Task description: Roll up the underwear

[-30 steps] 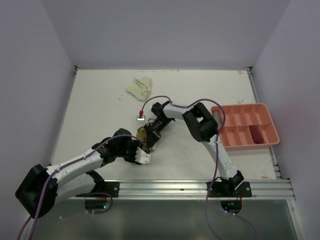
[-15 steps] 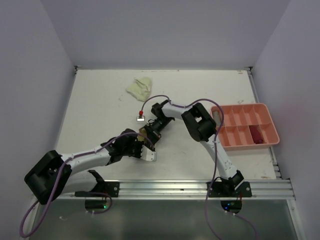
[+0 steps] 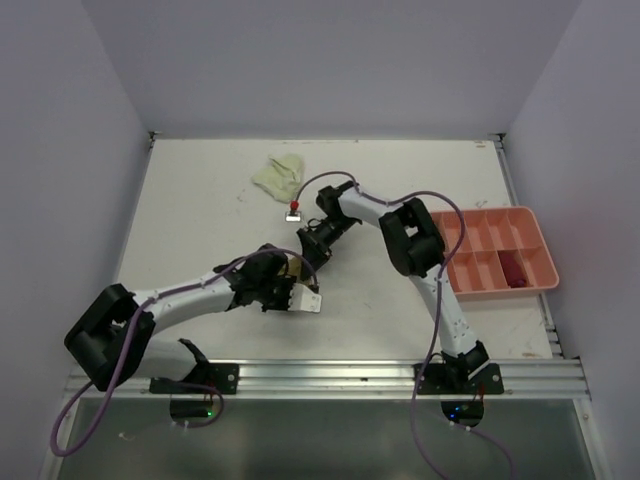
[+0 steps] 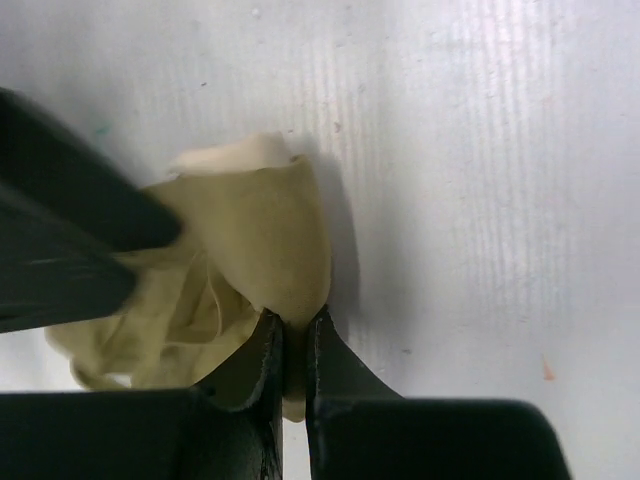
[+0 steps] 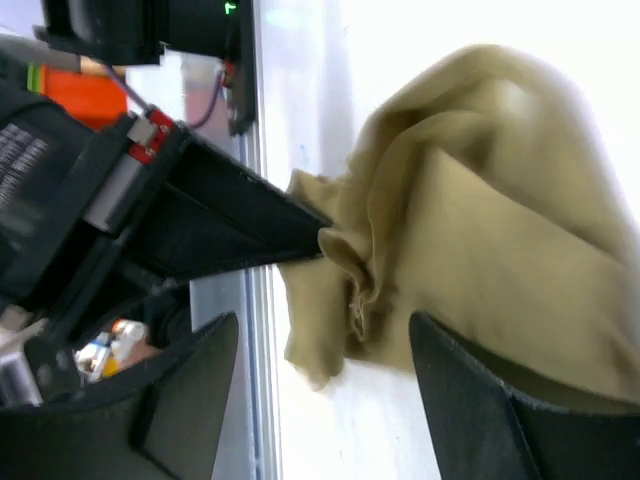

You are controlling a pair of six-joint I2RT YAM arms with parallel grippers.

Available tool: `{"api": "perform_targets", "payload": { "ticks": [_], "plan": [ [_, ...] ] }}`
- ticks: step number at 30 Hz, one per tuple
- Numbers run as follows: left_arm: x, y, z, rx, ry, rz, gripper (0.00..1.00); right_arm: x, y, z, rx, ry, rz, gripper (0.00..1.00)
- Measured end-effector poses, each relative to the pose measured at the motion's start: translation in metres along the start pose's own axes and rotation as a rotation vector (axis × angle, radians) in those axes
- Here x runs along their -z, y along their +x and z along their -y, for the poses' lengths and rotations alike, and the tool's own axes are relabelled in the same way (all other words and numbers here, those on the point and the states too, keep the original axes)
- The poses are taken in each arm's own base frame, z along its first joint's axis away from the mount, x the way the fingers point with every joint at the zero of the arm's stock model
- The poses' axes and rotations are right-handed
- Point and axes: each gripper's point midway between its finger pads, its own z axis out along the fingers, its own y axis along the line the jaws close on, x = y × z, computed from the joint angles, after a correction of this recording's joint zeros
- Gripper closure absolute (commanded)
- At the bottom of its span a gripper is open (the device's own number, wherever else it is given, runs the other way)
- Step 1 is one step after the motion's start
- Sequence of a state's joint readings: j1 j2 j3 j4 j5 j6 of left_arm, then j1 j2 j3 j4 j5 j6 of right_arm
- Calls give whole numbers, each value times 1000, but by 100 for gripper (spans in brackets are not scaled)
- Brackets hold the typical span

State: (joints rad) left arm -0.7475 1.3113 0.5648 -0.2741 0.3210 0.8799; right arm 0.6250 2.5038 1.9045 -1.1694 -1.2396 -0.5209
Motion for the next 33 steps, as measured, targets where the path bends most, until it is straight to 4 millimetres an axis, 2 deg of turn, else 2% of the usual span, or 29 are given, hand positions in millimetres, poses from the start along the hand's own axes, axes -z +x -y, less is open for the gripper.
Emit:
{"api": "perform_targets", "payload": {
  "ticks": [5, 8, 11, 14, 17, 21, 23, 26, 29, 33],
  "plan": [
    [-3, -12, 10, 65, 151, 30, 100, 62, -30, 24, 114, 185, 104, 26],
    [-4, -14, 10, 150, 263, 63, 100, 106, -41, 21, 178, 297, 173, 31],
    [-5, -12, 5, 292, 406, 103, 100, 138, -39, 0, 260, 395, 220, 35],
    [-7, -12, -1, 478, 564, 144, 100, 148, -27, -34, 352, 459, 234, 42],
    [-7, -12, -6, 655, 683, 169, 100, 144, -10, -61, 440, 492, 227, 50],
    [-7, -11, -8, 783, 789, 167, 100, 128, 21, -77, 554, 568, 166, 51],
    [-8, -11, -7, 832, 836, 156, 100, 110, 33, -80, 638, 629, 93, 50],
    [-8, -11, -4, 891, 899, 141, 99, 70, 43, -84, 778, 674, -23, 42],
    [-7, -10, -1, 943, 956, 121, 99, 38, 42, -78, 891, 717, -100, 34],
    [-4, -9, 4, 991, 1005, 97, 98, 24, 35, -55, 969, 809, -154, 30]
  ]
}}
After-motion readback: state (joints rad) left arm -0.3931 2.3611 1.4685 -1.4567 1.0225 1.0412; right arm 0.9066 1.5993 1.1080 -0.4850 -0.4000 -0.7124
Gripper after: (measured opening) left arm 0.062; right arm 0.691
